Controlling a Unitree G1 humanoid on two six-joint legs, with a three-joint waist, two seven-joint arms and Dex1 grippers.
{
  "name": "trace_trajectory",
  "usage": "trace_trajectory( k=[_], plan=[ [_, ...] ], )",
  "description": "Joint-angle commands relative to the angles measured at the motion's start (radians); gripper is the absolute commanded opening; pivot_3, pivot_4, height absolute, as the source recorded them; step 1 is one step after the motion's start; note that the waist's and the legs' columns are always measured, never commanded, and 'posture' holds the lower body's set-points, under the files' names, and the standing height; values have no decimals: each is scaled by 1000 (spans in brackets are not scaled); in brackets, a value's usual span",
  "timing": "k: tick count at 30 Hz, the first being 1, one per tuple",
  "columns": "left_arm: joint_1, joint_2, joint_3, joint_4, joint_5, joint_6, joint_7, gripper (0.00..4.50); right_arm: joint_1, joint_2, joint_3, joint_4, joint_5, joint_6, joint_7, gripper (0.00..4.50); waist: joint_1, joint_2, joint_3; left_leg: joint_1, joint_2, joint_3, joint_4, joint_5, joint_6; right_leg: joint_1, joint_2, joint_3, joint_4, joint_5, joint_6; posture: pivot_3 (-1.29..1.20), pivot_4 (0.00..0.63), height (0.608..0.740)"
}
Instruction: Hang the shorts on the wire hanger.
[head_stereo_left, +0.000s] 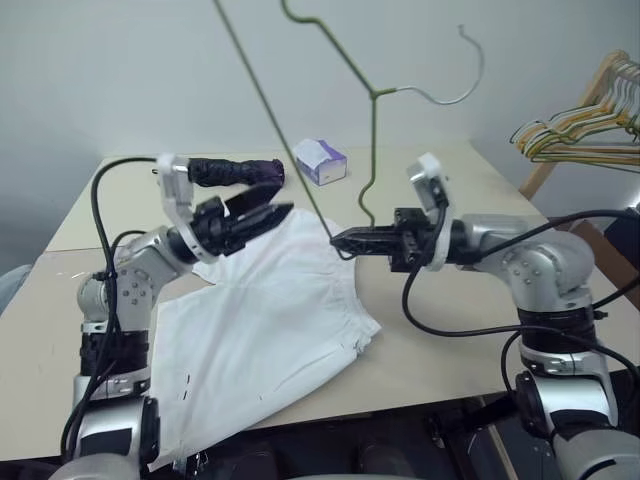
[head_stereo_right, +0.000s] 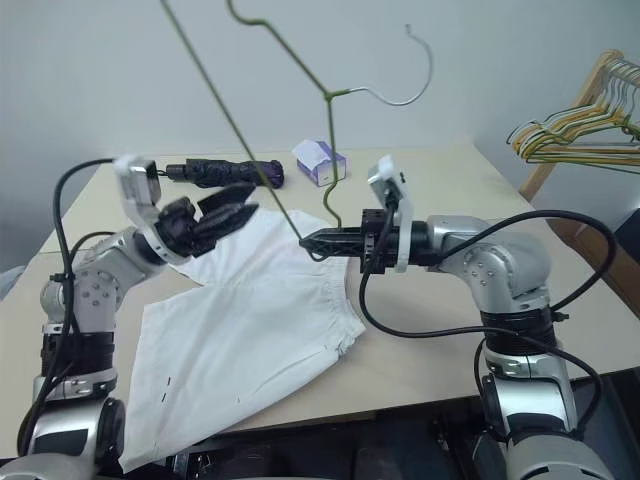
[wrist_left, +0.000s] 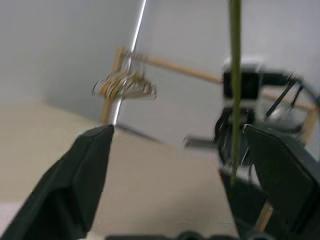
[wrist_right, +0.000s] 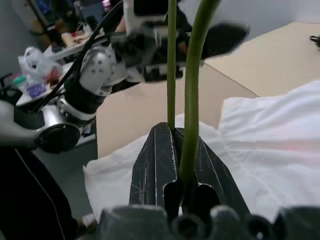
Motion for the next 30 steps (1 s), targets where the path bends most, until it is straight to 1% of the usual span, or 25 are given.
trace_trajectory(
  k=[1,2,5,8,10,13,15,17,21,25,30],
  plan=[
    [0,35,-27,-54,155,-81,108,4476,85,-107,-77,-59,79,123,-1,0,8,0,0,-1,0,0,0,0,0,0,0,-1,0,0,0,-61,0,740],
    [12,47,-40,-73,203,-117,118,4476,127,-139,-96,-68,95,154,-6,0,12,0,0,-3,0,-1,0,0,0,-2,-1,-2,0,0,0,-64,0,740],
    [56,82,-68,-128,258,-154,95,4476,240,-228,-124,-92,120,216,-10,0,6,0,0,-5,0,1,0,0,1,-6,-1,0,0,0,0,-65,0,740],
    [93,85,-76,-169,272,-170,90,4476,348,-310,-150,-86,146,272,27,0,0,1,0,-6,0,2,0,0,1,-9,-1,2,1,0,-1,-76,0,740],
    [119,104,-90,-195,279,-173,63,4476,411,-364,-151,-36,166,315,72,0,-2,1,0,-6,0,2,0,0,1,-9,0,2,1,0,-1,-76,0,740],
    [143,117,-93,-213,280,-185,31,4476,433,-417,-89,88,170,406,118,0,-5,1,0,-5,0,2,0,0,1,-8,0,3,1,0,-1,-74,0,740],
    [140,123,-93,-216,280,-179,30,4476,470,-457,-32,123,132,364,176,0,-6,1,0,-5,0,2,1,0,1,-8,0,4,1,1,-1,-69,0,740],
    [131,125,-93,-211,283,-163,38,4476,464,-464,2,170,110,360,190,0,-2,1,0,-4,0,2,1,0,1,-8,0,4,1,1,-2,-58,0,740],
    [105,116,-110,-189,346,-171,103,4476,407,-453,96,294,46,347,212,0,-2,1,0,-5,-1,2,1,0,1,-8,0,5,1,1,-1,-47,0,740],
    [117,143,-118,-200,355,-171,69,4476,370,-429,131,382,13,325,254,0,1,1,0,-5,-1,2,1,0,1,-8,0,5,1,1,0,-37,0,740],
    [138,147,-127,-224,361,-170,63,4476,336,-401,176,422,-33,292,283,0,2,1,0,-6,-1,2,1,0,1,-8,0,5,1,1,0,-30,0,740]
  ],
)
